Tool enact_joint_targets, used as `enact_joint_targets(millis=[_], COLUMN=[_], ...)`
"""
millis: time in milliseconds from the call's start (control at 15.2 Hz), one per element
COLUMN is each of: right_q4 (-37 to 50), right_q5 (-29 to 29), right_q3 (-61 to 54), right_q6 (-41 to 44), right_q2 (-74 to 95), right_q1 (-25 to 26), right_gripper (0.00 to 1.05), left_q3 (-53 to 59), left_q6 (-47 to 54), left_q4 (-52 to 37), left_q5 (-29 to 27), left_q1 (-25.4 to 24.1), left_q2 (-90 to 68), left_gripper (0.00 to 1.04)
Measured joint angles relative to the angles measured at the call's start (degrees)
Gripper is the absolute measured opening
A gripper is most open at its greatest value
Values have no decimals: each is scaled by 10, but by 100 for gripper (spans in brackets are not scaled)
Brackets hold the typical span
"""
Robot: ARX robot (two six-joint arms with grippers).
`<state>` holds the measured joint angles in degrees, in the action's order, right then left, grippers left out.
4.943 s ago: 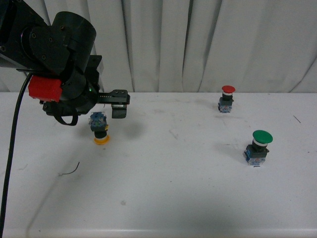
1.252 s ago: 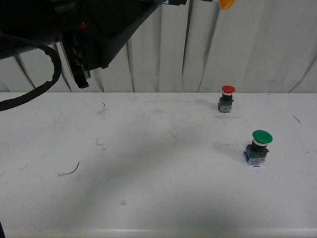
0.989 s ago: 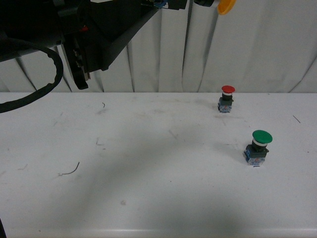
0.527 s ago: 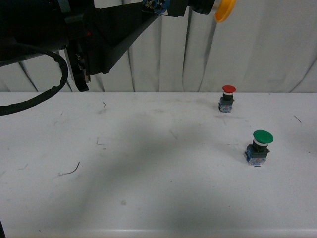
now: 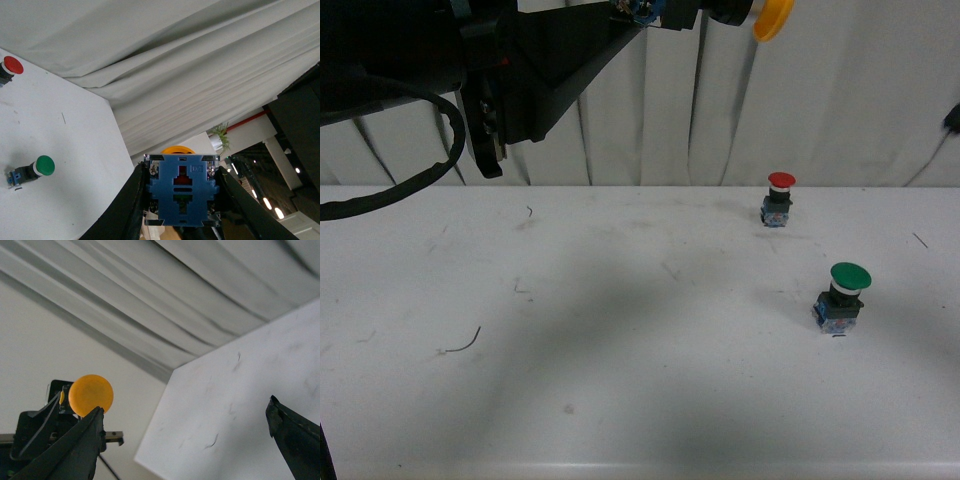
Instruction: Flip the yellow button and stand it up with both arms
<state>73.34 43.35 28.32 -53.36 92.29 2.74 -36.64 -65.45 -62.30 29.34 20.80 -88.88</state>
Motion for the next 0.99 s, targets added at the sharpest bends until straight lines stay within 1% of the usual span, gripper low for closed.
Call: enact_joint_targets(millis=[66, 132, 198, 264, 527, 659, 989], right_q4=[0, -1, 2, 1, 4, 4, 0], right_q5=[11, 9, -1, -3, -7, -13, 7], right_q3=[-3, -3, -3, 0, 48, 79, 111], right_q6=[-79, -142, -190, -216, -224, -226, -293], right_q2=[26, 33, 28, 13, 9, 34, 80], right_q1=[-9, -18, -28, -41, -94, -111, -152], right_gripper=[98, 98, 98, 98, 98, 98, 98], left_q3=[-1, -1, -2, -2, -7, -7, -7], left_q6=[0, 1, 3, 5, 12, 13, 14], left_q4=[0, 0, 2, 3, 5, 5, 5], left_q5=[0, 0, -1, -2, -2, -2, -2], left_q1=[0, 0, 0, 0, 0, 0, -2], left_q2=[-1, -2, -4, -5, -7, -7, -10], left_gripper=[35, 35, 35, 35, 35, 35, 35])
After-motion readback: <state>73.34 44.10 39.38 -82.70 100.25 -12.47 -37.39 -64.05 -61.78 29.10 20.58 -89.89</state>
